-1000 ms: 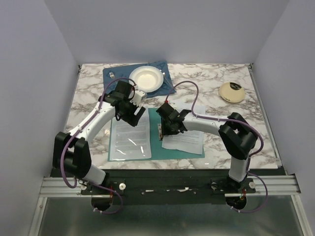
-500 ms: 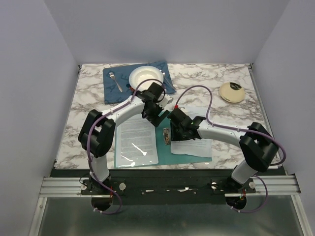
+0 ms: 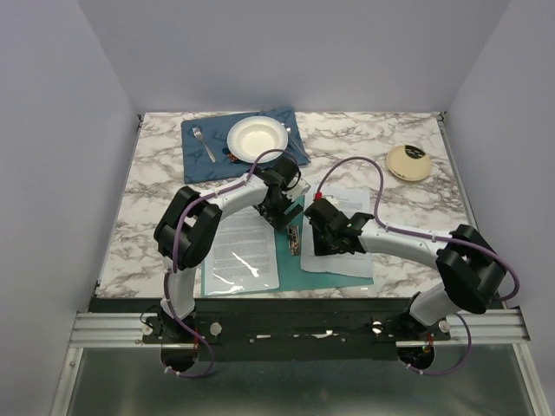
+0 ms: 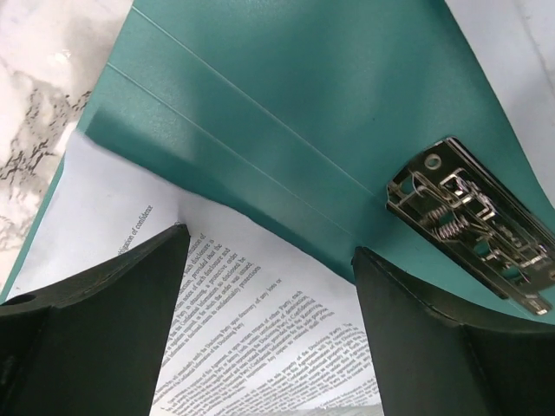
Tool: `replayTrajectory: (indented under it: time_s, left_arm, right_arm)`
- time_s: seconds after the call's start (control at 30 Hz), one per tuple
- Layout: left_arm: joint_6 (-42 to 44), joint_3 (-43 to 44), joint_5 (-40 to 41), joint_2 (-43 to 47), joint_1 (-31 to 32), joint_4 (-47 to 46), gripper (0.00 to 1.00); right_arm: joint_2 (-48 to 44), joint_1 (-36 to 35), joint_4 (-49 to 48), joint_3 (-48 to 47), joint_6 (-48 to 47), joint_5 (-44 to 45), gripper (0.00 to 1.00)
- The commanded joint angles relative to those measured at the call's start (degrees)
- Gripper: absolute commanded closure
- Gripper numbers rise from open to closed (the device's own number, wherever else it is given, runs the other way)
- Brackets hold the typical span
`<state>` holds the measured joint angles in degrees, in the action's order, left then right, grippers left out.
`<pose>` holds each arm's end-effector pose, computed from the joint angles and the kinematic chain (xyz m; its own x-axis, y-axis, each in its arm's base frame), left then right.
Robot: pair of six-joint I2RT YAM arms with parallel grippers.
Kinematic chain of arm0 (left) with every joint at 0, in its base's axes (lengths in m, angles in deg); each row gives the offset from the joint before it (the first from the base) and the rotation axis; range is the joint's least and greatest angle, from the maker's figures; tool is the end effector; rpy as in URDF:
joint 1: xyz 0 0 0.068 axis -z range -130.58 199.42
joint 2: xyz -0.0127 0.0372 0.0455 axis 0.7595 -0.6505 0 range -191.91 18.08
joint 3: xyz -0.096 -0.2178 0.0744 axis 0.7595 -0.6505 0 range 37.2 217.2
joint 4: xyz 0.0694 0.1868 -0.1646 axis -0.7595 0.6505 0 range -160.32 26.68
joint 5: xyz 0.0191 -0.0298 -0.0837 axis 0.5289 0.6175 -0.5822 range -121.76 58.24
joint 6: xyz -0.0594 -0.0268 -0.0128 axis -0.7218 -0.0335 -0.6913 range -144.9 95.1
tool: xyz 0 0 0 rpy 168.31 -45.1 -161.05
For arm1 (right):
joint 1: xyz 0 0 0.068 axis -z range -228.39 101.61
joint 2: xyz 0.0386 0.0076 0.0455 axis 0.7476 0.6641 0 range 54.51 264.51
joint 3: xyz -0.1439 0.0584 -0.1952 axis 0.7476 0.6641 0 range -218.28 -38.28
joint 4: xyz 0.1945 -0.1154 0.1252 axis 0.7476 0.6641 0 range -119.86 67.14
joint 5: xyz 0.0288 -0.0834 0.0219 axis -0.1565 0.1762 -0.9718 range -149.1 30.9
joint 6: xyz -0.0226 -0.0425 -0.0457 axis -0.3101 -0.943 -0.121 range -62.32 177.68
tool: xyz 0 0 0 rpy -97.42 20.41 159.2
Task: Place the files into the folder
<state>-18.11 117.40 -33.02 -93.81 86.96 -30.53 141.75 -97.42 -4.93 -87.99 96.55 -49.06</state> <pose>0.3059 -0.2366 0.1398 -0.6740 0.6670 -0.3177 0.6993 0.7146 0.0168 0.2003 0.2168 0.1417 -0.8860 -0.0779 -0.4571 -0.1729 0.9702 0.1699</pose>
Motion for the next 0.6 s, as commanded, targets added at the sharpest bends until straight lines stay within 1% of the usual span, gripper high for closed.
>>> replayTrajectory:
  time_s: [0.0,0.17,0.23,0.43,0.57]
  left_arm:
    - [0.24,1.54,3.54,-2.18,1.04,-1.29,0.10]
    - [2.09,0.57,6.97,-3.07,1.75,-1.29,0.10]
    - [2.44,-0.22,8.11,-2.63,1.83,-1.82,0.10]
    - [2.71,-1.54,9.69,-1.66,1.75,-2.35,0.10]
    - [2.53,-0.93,9.96,-1.48,1.75,-2.35,0.10]
  right_arm:
    - [-2.69,0.17,-4.01,-0.73,0.06,0.24,0.99]
    - [-2.87,-0.01,-4.01,-4.95,-0.37,0.41,0.99]
    - [-3.13,-0.01,-6.20,-4.96,-0.64,0.15,1.00]
    - [-0.76,-0.80,-15.34,-1.53,0.67,-4.50,1.00]
    - [0.38,-1.85,-21.22,4.26,3.57,-5.64,0.99]
